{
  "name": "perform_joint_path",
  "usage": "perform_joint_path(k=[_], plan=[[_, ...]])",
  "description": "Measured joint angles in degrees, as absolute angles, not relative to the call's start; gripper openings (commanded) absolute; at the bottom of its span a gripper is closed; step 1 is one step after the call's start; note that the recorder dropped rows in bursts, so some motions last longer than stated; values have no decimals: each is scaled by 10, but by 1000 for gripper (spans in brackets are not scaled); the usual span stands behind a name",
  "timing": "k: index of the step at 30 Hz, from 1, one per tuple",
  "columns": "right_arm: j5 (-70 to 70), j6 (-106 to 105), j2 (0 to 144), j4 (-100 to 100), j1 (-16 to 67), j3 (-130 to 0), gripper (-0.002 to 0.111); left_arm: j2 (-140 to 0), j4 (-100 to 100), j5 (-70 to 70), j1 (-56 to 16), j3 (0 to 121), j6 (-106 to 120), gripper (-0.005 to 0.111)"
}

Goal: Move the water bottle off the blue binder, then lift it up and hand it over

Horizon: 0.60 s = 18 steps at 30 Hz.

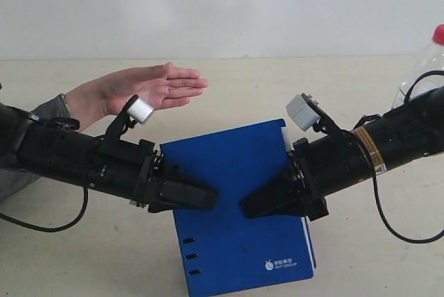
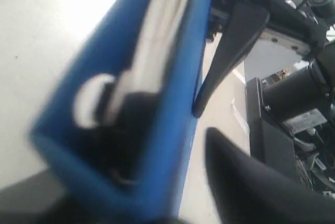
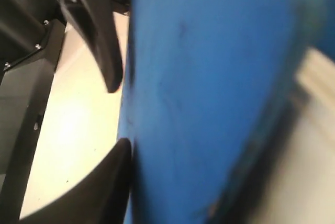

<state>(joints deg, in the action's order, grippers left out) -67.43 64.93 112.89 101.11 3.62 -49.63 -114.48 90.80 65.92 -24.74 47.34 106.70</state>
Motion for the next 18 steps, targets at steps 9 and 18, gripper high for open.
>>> perform_joint_path(k=[9, 18], plan=[[-651, 652, 1130, 1002, 41, -497, 1, -1141, 941, 609, -248, 473, 1065, 66], [-634, 653, 1130, 988, 43, -497, 0, -1042, 983, 421, -210, 473, 1083, 48]])
